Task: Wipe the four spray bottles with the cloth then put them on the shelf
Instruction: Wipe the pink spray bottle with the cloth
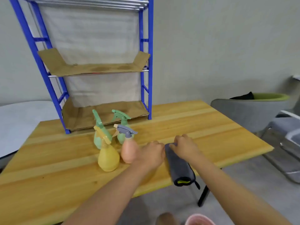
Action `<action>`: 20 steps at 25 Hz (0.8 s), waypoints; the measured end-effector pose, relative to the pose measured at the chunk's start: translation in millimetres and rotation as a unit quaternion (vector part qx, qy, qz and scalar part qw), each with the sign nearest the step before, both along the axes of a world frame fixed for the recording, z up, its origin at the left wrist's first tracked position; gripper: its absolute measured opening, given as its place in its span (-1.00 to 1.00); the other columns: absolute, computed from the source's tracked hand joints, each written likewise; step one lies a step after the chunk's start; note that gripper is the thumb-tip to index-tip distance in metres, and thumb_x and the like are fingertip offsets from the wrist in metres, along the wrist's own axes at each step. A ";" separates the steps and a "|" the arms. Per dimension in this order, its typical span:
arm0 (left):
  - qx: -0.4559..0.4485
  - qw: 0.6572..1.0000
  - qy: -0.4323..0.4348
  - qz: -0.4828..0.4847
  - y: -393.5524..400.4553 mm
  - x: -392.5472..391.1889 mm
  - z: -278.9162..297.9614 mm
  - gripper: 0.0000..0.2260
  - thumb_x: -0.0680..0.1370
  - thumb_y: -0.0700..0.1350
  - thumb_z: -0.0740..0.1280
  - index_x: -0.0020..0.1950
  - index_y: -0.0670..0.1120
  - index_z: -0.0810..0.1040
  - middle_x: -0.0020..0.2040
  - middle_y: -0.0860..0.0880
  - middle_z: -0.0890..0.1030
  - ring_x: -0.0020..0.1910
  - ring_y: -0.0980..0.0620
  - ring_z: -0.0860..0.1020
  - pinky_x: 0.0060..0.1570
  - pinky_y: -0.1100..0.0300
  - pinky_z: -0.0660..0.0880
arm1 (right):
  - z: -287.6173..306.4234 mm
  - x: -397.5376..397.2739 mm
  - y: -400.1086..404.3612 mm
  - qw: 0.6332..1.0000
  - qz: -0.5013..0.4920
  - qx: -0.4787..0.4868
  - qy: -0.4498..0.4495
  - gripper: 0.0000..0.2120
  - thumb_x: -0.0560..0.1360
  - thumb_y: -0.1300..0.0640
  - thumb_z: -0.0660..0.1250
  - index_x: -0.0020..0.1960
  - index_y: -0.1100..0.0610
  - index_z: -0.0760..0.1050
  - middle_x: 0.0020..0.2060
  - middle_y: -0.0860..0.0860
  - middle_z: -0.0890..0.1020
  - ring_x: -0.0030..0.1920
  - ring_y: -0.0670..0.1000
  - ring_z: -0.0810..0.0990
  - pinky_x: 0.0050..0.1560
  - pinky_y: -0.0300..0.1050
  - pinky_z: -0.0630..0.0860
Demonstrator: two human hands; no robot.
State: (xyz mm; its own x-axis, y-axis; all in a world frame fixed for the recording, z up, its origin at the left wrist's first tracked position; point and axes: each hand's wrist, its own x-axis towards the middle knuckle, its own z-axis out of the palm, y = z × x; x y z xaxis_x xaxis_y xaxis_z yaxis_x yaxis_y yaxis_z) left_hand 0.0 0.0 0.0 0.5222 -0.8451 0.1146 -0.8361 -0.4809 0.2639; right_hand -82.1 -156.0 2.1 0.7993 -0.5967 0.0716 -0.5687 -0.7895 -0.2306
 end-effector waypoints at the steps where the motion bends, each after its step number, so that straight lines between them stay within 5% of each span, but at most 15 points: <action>1: 0.010 1.000 -0.007 0.008 7.1 -5.2 -1.7 -0.78 0.61 -0.03 0.15 0.11 -0.03 0.55 0.09 -0.06 0.57 0.11 -0.15 0.56 -0.03 -0.06 0.55 | -4.2 1.2 5.5 0.999 -0.024 0.008 0.034 -0.59 0.57 -0.22 0.20 0.17 0.09 0.46 0.15 0.10 0.45 0.13 0.19 0.49 0.08 0.09 0.51; 5: 0.005 1.000 -0.009 0.022 29.1 -9.0 -12.9 -0.76 0.61 -0.04 0.16 0.11 -0.05 0.58 0.09 -0.06 0.60 0.11 -0.13 0.56 0.02 -0.02 0.55 | -25.1 12.1 20.7 0.989 -0.077 0.057 0.109 -0.44 0.54 -0.29 0.22 0.36 0.08 0.33 0.26 0.14 0.41 0.21 0.21 0.47 0.08 0.06 0.50; 9: -0.002 1.000 -0.029 0.003 46.1 -5.2 -9.9 -0.76 0.61 -0.06 0.17 0.07 -0.09 0.61 0.04 -0.08 0.60 0.06 -0.13 0.56 0.00 0.01 0.54 | -39.3 15.2 25.3 0.995 -0.076 0.015 0.063 -0.43 0.55 -0.23 0.23 0.42 0.06 0.23 0.32 0.14 0.37 0.27 0.24 0.40 0.14 0.07 0.45; 15: -0.021 0.989 -0.144 -0.029 65.6 -3.7 9.1 -0.80 0.61 -0.10 0.18 -0.05 -0.10 0.58 -0.08 -0.07 0.59 -0.03 -0.12 0.55 -0.09 0.00 0.46 | -46.0 26.3 42.1 0.996 0.082 0.020 0.008 -0.73 0.53 0.13 0.30 0.23 0.07 0.47 0.18 0.07 0.46 0.09 0.16 0.54 0.06 -0.03 0.48; 20: -0.138 0.951 -0.270 -0.059 91.9 34.1 47.3 -0.88 0.54 -0.15 0.33 -0.02 -0.10 0.65 -0.11 -0.03 0.62 -0.04 -0.10 0.58 -0.08 0.02 0.56 | -61.5 13.4 53.2 0.983 0.171 0.007 -0.071 -0.73 0.51 0.25 0.34 0.20 0.11 0.55 0.25 0.04 0.52 0.17 0.15 0.54 0.10 -0.03 0.49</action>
